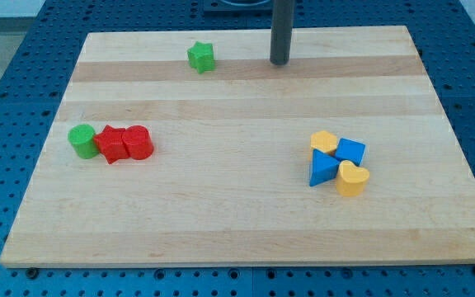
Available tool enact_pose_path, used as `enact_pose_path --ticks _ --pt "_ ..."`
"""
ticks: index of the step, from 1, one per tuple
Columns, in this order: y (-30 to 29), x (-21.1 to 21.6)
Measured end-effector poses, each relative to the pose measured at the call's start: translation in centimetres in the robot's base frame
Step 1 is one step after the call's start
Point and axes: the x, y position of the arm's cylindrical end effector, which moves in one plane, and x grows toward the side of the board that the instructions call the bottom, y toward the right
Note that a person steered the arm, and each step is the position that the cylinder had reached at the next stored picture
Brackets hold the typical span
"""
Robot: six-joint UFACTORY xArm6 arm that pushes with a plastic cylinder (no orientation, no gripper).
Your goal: Move the green star slightly downwards
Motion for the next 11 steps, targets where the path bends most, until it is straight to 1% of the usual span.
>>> enact_pose_path --ticks 1,2,3,4,5,6,7,8,9,10,11 --pt "-3.4 -3.4" --pt "-10.0 -4.0" --pt "-14.0 -2.9" --pt "-14.2 -0.6" --pt "-11.4 -0.5" --pt "-10.9 -0.5" --pt "-13.1 -0.3" --pt "-14.4 2.0" --pt "-12.7 3.1" --pt "-9.9 3.1" --pt "-8.9 4.1"
